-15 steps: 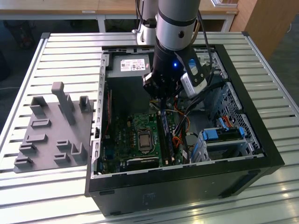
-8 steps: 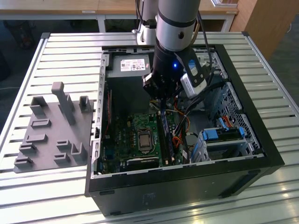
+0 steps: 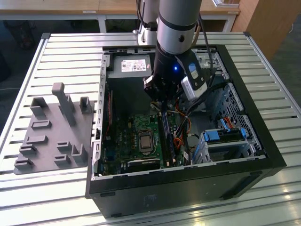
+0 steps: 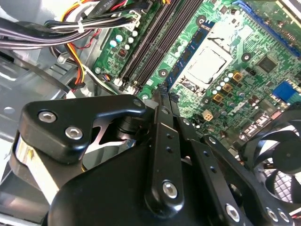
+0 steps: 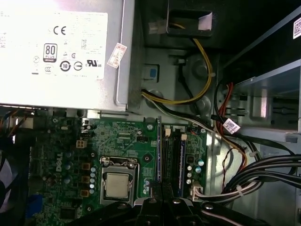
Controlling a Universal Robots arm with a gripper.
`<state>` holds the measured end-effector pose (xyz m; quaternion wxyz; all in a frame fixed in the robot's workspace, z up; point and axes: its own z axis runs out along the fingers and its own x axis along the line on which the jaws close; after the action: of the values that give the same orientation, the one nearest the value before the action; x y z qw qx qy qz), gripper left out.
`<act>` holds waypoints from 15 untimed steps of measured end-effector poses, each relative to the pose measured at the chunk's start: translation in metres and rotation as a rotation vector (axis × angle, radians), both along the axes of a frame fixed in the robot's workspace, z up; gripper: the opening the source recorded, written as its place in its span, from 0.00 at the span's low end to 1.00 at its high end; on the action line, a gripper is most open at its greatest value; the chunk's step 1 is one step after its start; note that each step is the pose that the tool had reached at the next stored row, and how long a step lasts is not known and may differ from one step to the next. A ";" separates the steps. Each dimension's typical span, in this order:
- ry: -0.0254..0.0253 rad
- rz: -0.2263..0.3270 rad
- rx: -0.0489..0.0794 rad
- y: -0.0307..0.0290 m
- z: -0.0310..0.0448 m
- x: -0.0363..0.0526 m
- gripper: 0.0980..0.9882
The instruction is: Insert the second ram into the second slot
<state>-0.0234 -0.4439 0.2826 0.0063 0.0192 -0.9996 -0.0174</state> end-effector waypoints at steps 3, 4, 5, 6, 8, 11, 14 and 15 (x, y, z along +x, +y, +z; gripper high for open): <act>0.0000 -0.033 0.000 0.0000 -0.0042 0.0001 0.02; 0.0000 -0.034 0.000 -0.0002 -0.0060 0.0000 0.02; 0.0003 -0.034 0.000 -0.0011 -0.0077 0.0000 0.02; 0.0006 -0.034 0.000 -0.0023 -0.0087 0.0000 0.02; 0.0008 -0.034 0.000 -0.0044 -0.0105 0.0000 0.02; 0.0015 -0.034 0.000 -0.0058 -0.0139 0.0000 0.02; 0.0056 -0.034 0.000 -0.0064 -0.0163 0.0001 0.02; 0.0094 -0.034 0.000 -0.0065 -0.0176 0.0001 0.02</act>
<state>-0.0233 -0.4504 0.2650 0.0107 0.0022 -0.9998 -0.0175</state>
